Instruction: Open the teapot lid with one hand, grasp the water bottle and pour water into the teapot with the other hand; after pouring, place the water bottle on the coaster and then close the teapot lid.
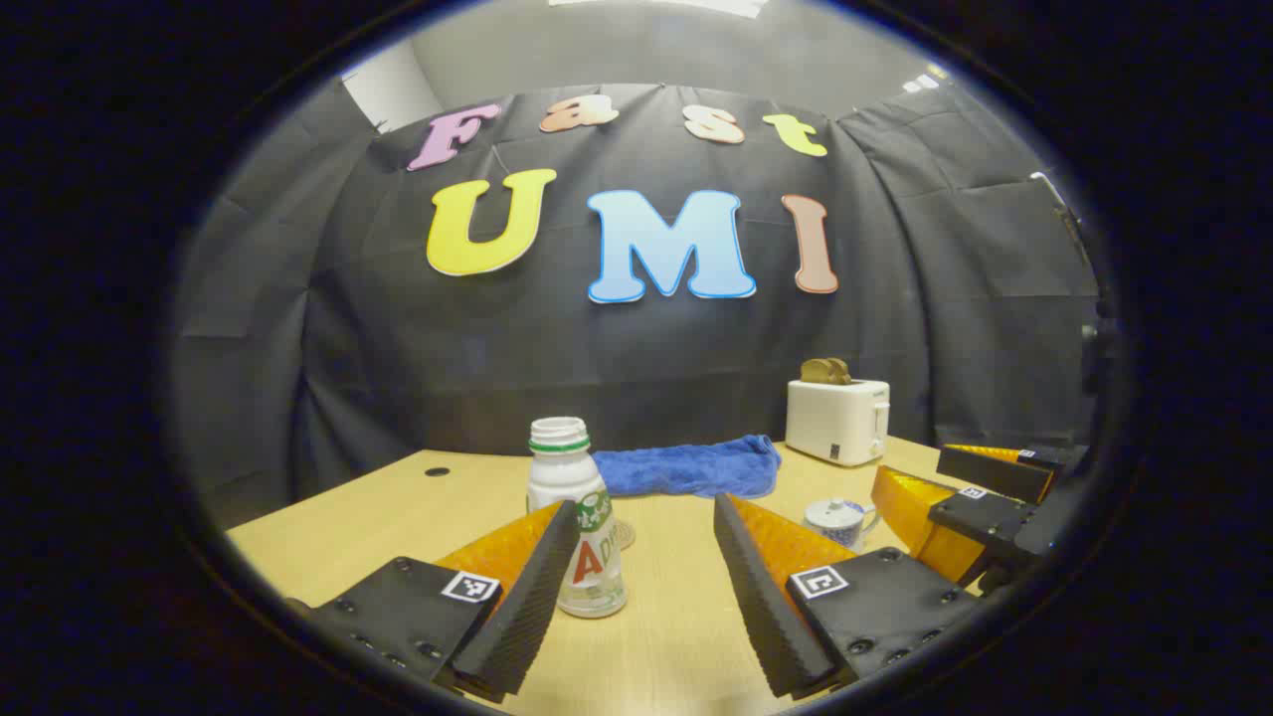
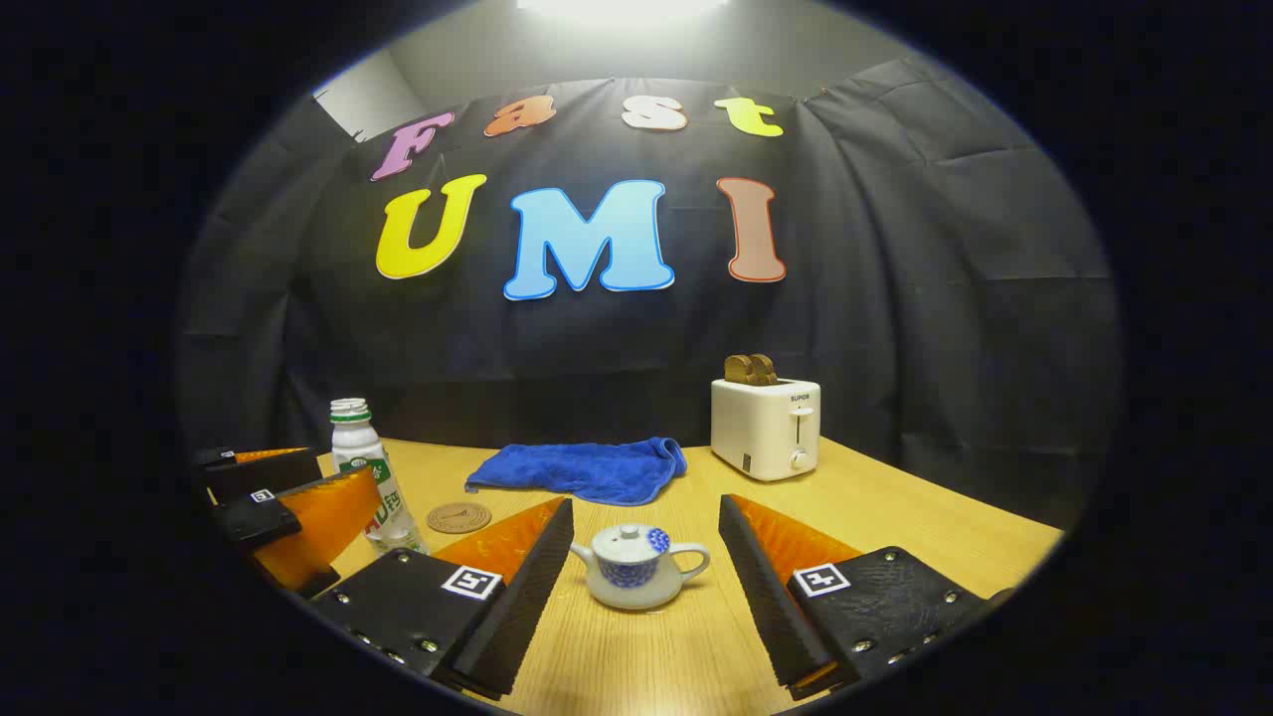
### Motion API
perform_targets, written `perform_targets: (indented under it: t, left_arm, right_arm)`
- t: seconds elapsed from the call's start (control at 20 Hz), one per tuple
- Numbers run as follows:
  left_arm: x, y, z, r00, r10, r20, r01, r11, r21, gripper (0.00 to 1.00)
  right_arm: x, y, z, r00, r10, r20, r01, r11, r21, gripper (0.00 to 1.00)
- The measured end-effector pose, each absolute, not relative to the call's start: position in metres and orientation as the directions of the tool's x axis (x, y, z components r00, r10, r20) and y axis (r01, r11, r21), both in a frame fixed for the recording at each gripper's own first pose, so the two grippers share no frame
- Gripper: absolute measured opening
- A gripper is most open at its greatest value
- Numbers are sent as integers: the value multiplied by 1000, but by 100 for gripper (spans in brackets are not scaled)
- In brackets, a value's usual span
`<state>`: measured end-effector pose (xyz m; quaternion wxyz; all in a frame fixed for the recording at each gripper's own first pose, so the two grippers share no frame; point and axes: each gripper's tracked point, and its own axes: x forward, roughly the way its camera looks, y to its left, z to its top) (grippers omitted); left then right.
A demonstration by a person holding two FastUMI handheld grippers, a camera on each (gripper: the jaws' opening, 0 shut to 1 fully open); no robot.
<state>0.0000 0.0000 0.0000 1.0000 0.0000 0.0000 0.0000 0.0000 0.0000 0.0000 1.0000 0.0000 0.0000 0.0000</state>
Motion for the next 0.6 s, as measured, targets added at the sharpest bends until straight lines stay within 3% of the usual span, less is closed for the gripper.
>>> perform_targets:
  t: [0.15, 0.25, 0.3, 0.35, 0.6]
  left_arm:
    - [-3, 5, 9, 1000, 3, 15, -3, 1000, -11, 96]
    - [-4, 8, 7, 1000, 0, 11, 0, 1000, -8, 96]
    - [-4, 12, 8, 1000, 9, 11, -9, 1000, -1, 96]
    - [-4, 17, 7, 1000, 19, 12, -19, 1000, 3, 96]
    - [-1, 30, -4, 999, 37, -13, -38, 999, -38, 96]
  right_arm:
    - [14, -1, 5, 1000, 11, -18, -11, 1000, -14, 83]
    - [23, -2, 4, 999, 15, -32, -15, 1000, -15, 82]
    - [23, 0, 3, 999, 20, -39, -21, 1000, -12, 70]
    - [25, 3, 2, 999, 25, -46, -26, 1000, -16, 65]
    - [33, 12, -4, 997, 53, -57, -57, 997, -59, 65]
